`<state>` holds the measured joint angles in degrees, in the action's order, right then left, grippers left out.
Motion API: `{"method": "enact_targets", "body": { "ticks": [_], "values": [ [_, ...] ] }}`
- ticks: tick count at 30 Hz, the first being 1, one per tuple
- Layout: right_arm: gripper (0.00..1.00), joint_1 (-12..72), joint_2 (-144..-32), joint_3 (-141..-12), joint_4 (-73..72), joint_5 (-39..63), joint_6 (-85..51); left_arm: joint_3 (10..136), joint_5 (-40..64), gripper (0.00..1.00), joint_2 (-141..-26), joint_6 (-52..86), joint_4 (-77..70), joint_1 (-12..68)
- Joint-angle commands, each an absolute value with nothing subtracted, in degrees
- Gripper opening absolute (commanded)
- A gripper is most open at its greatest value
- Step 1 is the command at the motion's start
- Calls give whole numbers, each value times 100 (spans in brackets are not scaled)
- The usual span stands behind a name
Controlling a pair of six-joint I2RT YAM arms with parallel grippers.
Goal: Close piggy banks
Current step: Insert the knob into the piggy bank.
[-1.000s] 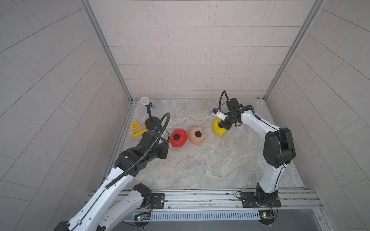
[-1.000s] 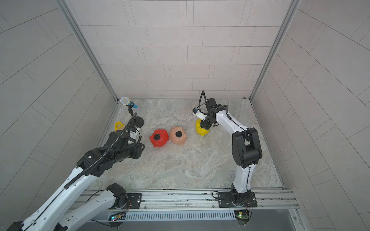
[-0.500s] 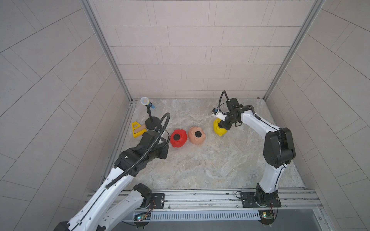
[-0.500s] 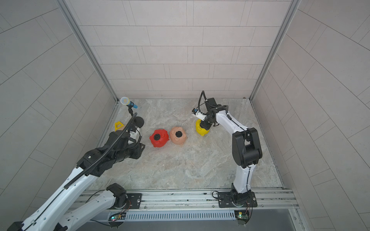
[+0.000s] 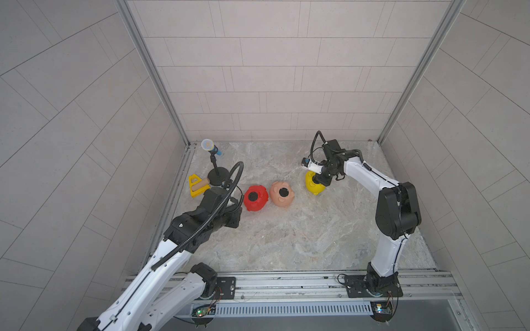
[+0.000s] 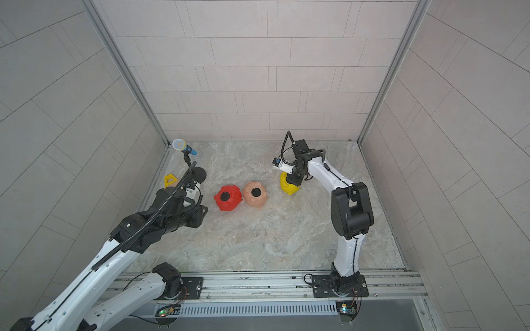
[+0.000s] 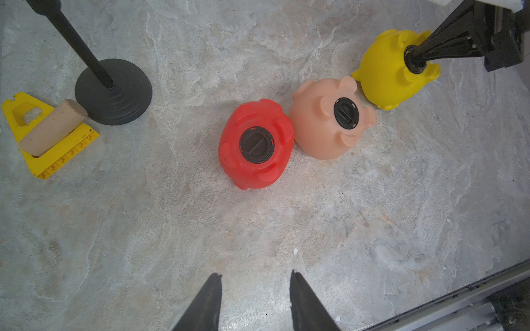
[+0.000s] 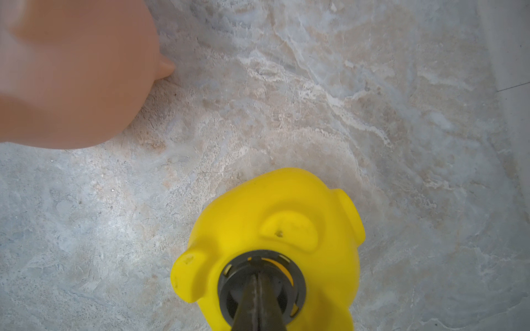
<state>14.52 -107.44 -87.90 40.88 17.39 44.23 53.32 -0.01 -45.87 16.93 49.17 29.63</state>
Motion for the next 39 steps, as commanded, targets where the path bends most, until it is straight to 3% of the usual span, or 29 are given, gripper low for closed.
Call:
{"method": "enact_targets", "body": {
  "ticks": [1,12,27,33,39],
  "values": [
    [0,1481,-10898,-8868,4460,1520,4816,5291,0,44,-4557,1668,4865,2927],
    [0,1503,-11041,-8952,4529,1283,5115,5282,0,44,-4568,1670,4866,2927],
    [0,1564,-10978,-8861,4427,1460,4527,5282,0,44,-4546,1668,4860,2927],
    [15,1573,-10873,-9129,4616,1502,4151,5282,-2,44,-4532,1670,4866,2931],
    [19,1573,-10810,-9408,4881,1598,3973,5282,10,44,-4525,1668,4859,2927]
  ]
}}
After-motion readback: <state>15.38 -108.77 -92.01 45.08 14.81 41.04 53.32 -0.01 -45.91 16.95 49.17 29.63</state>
